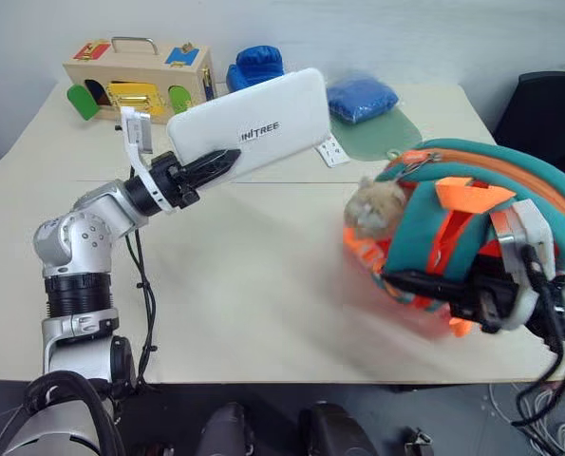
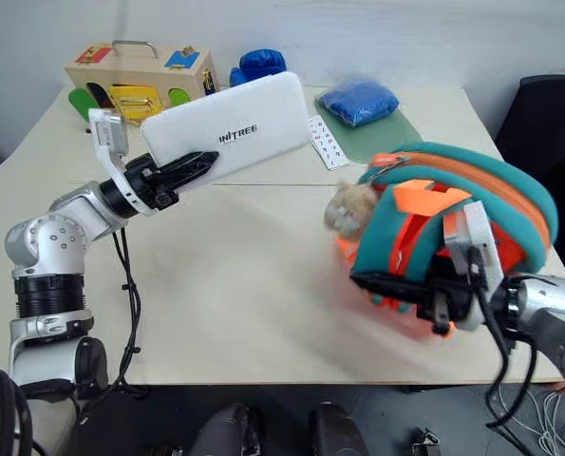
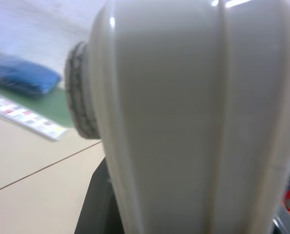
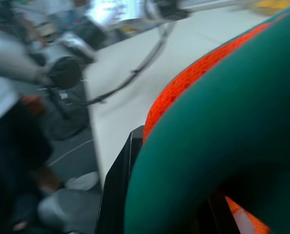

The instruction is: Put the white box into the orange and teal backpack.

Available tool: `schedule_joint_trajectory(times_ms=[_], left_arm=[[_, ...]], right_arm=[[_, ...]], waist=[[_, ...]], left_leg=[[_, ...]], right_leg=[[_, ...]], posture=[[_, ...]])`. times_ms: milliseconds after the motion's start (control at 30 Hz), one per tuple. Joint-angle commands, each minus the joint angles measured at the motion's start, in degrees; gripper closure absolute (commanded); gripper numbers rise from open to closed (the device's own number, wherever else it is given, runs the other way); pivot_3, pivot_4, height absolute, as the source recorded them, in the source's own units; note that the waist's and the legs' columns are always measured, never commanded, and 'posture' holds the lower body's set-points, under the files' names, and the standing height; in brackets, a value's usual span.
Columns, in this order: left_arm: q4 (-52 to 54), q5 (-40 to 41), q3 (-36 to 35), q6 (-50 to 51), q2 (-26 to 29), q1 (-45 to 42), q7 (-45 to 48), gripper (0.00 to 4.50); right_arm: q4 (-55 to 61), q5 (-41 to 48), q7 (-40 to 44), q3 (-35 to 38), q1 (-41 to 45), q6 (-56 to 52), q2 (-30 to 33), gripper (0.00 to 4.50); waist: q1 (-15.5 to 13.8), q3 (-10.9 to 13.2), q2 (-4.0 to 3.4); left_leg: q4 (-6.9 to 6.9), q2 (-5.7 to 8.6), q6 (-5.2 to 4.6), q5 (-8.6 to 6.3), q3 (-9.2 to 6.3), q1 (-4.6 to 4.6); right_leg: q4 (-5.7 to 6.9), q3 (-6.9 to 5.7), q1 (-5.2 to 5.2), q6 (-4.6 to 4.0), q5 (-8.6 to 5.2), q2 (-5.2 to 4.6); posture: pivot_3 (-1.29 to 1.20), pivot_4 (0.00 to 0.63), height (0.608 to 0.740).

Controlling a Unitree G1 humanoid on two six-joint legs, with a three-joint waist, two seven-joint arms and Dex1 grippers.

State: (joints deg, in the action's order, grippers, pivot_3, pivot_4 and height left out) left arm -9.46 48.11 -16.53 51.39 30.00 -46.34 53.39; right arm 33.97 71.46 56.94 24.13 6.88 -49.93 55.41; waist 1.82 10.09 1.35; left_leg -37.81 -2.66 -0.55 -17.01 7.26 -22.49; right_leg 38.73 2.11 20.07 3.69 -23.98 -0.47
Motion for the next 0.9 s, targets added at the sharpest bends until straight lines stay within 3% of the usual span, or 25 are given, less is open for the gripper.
schedule_joint_trajectory(times_ms=[33, 167, 467, 733, 900], left_arm=[[5.0, 4.0, 0.3, 0.9, 1.3, -1.1, 4.7, 3.17], [6.1, 3.3, 3.2, -0.2, 1.7, -2.4, 8.8, 3.17], [-4.9, -12.8, 16.3, -18.0, 4.3, -7.5, 23.0, 3.17], [-24.9, -21.5, 19.2, -31.3, 3.2, -21.9, 32.6, 3.17], [-32.5, -22.2, 17.3, -31.5, 3.3, -27.5, 36.1, 3.17]], right_arm=[[0.2, 7.7, 2.3, 3.1, 1.9, -1.6, 2.9, 4.48], [-0.8, 7.4, 3.2, 3.2, 0.9, -2.3, 4.3, 4.48], [-5.0, 10.2, 4.7, 6.5, -0.4, -4.6, 6.3, 4.48], [-4.1, 14.5, 2.6, 10.3, -1.8, -6.4, 6.4, 4.48], [-2.6, 15.6, 1.4, 12.6, -4.4, -6.5, 5.9, 4.48]], waist=[[-0.1, 0.0, 0.01], [-0.1, 0.0, 0.03], [-0.2, 0.1, 0.08], [-0.3, 0.3, 0.15], [-0.2, 0.4, 0.16]], left_leg=[[-0.03, 0.00, 0.00, 0.00, -0.07, 0.00], [-0.11, 0.02, 0.00, 0.00, -0.29, 0.04], [-0.13, 0.07, -0.03, -0.01, -0.36, 0.07], [-0.13, 0.07, -0.10, -0.02, -0.36, -0.05], [-0.29, 0.07, -0.12, -0.03, -0.39, -0.73]], right_leg=[[-0.03, -0.05, -0.05, 0.00, 0.00, 0.00], [-0.19, -0.21, -0.31, 0.00, 0.00, -0.01], [-0.36, -0.26, -0.47, 0.00, 0.00, 0.00], [-0.42, -0.28, -0.40, 0.00, 0.00, -0.01], [-0.11, -0.27, 0.35, 0.00, 0.00, -0.02]], posture=[[0.00, 0.150, 0.740], [0.00, 0.150, 0.740], [0.00, 0.150, 0.740], [0.00, 0.150, 0.740], [0.00, 0.150, 0.740]])
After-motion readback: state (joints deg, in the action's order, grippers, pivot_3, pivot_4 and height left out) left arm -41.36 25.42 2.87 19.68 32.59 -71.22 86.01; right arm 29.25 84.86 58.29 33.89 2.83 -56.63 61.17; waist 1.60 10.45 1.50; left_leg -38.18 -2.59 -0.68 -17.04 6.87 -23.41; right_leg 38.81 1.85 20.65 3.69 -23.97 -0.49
